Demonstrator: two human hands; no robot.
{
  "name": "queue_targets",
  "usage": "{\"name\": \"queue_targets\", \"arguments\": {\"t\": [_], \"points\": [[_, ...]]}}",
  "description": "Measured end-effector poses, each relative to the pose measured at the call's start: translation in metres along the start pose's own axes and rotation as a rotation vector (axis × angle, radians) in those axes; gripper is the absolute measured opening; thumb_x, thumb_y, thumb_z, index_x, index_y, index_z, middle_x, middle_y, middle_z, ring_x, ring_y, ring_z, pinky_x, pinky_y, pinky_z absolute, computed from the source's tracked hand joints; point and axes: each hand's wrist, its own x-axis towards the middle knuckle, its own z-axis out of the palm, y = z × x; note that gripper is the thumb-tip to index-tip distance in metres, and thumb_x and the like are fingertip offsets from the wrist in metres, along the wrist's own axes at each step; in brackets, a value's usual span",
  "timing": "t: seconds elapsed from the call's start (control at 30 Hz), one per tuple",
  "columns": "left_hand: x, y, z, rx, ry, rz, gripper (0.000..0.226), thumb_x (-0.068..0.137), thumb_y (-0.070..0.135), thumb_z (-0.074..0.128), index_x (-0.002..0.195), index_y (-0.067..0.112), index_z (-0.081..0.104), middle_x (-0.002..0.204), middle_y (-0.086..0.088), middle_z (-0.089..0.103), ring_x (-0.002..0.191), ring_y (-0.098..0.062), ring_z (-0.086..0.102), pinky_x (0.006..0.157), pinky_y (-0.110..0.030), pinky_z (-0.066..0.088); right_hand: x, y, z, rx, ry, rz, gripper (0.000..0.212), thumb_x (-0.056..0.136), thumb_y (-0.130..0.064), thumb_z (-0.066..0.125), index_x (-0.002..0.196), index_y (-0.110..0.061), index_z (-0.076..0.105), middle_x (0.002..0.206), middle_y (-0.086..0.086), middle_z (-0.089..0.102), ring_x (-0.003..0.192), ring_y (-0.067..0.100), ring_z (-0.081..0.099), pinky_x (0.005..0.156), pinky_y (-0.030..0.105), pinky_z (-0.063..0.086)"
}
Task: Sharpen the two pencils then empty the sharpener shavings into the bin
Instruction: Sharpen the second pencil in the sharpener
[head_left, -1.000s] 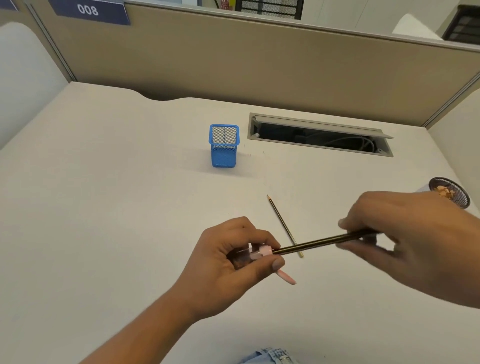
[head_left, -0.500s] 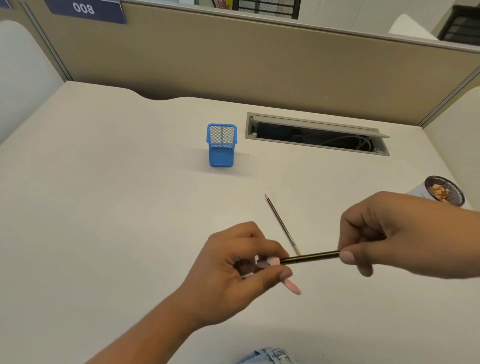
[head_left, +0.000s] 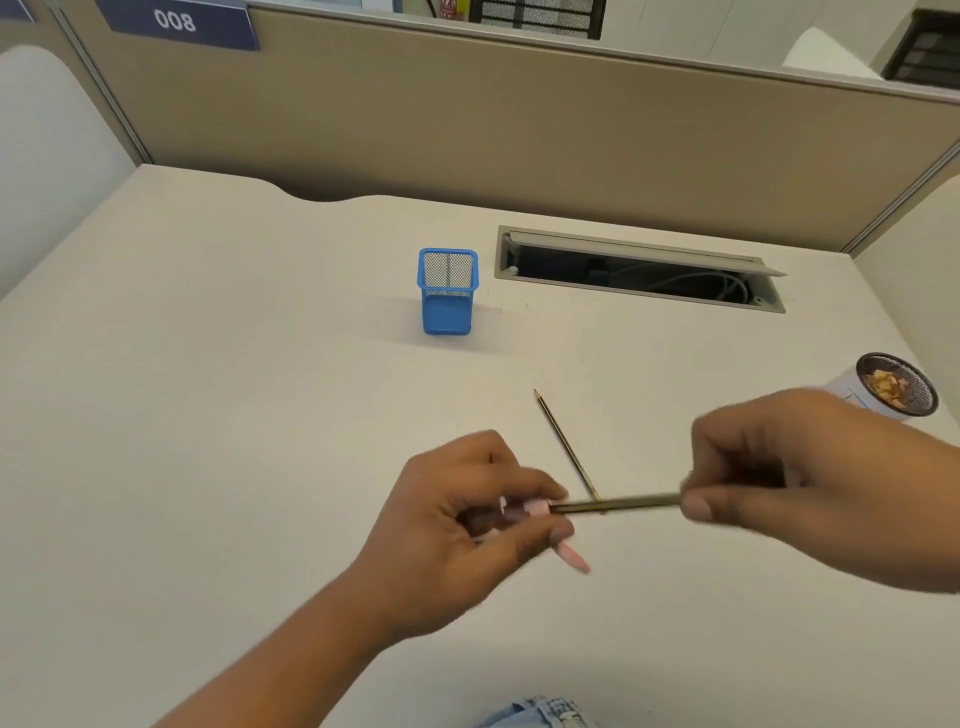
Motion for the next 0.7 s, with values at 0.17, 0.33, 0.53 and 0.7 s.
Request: {"name": "queue_targets", "arguments": {"t": [0.17,0.33,0.53,0.7], "points": [[-0.002,-0.002,0.007,-0.018,-0.046,-0.046,0.013,0.082,0.029,0.076,0.093,0.023,0.079,0.078,0.009,0.061,0.059,-0.006,0.056,0.053,-0.010,0.038,-0.003,0.012,0.004,0.089,-0.111,0.051,0.038,0.068,-0.076,0.058,0.081,-0.042,0.065,0.068,-0.021,0.071,0.049,0.003,0.055,0.046,0.018,0.042],[0.000,-0.001,0.008,-0.171,-0.018,-0.173,0.012,0.078,0.041,0.075,0.087,0.033,0.079,0.075,0.010,0.062,0.066,-0.002,0.053,0.057,-0.012,0.037,-0.003,0.013,0.002,-0.630,0.327,-0.689,0.020,0.098,-0.037,0.058,0.085,-0.022,0.062,0.068,-0.011,0.060,0.054,0.015,0.054,0.044,0.033,0.046],[0.002,0.003,0.003,0.023,-0.011,0.003,0.013,0.082,0.033,0.076,0.092,0.025,0.078,0.077,0.009,0.062,0.063,-0.003,0.060,0.056,-0.008,0.038,-0.004,-0.003,0.013,-0.193,0.061,-0.168,0.032,0.089,-0.055,0.056,0.068,-0.031,0.054,0.051,-0.008,0.054,0.043,0.013,0.045,0.039,0.030,0.037],[-0.001,0.001,0.004,0.069,-0.109,0.051,0.015,0.082,0.023,0.079,0.095,0.014,0.078,0.078,0.007,0.059,0.060,0.003,0.055,0.058,-0.002,0.037,-0.002,0.006,0.016,0.260,-0.257,0.240,0.033,0.080,-0.060,0.067,0.068,-0.030,0.057,0.051,-0.010,0.056,0.042,0.006,0.042,0.041,0.017,0.032]]}}
